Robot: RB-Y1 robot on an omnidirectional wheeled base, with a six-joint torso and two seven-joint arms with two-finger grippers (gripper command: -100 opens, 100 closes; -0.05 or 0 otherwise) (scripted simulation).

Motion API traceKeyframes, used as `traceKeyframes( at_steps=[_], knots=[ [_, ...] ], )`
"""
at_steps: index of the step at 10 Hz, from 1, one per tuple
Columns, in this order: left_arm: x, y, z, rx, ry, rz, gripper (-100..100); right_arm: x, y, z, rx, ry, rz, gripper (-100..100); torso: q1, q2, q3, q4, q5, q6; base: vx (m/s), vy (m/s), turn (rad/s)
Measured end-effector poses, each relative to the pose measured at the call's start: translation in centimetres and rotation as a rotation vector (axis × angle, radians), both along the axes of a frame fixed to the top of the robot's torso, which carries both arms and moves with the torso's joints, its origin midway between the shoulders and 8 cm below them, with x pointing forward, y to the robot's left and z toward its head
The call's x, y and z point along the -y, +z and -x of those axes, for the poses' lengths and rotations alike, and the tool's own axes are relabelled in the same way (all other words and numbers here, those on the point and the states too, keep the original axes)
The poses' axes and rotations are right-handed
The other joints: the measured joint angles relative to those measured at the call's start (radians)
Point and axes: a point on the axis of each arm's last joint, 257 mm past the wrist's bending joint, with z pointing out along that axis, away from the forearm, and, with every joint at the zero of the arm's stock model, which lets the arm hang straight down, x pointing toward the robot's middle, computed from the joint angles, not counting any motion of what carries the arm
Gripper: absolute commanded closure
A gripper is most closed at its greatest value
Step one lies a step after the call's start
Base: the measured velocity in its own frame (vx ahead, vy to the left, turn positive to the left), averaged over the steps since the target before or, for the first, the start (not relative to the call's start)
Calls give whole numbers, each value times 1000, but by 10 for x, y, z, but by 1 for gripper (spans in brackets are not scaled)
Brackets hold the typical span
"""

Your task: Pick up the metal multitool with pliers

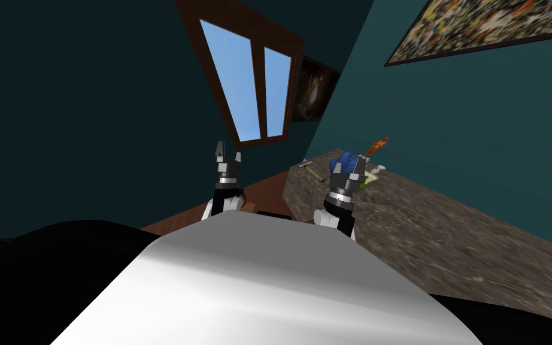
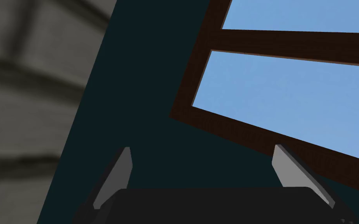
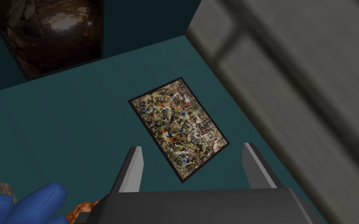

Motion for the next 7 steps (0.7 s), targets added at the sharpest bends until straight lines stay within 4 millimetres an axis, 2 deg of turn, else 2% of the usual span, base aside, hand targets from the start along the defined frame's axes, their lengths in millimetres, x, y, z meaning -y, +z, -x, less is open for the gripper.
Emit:
traceKeyframes(
  at_steps=[4,7],
  knots=[
    [0,0,0,0,0,0,0,-3,-17,-11,-66,77,32,-100,-3,2,1,0,-1,0,-27,-36,40],
    [0,0,0,0,0,0,0,5,-42,-22,-155,142,-9,-100,-5,4,2,1,-1,0,-66,-72,61]
  ],
)
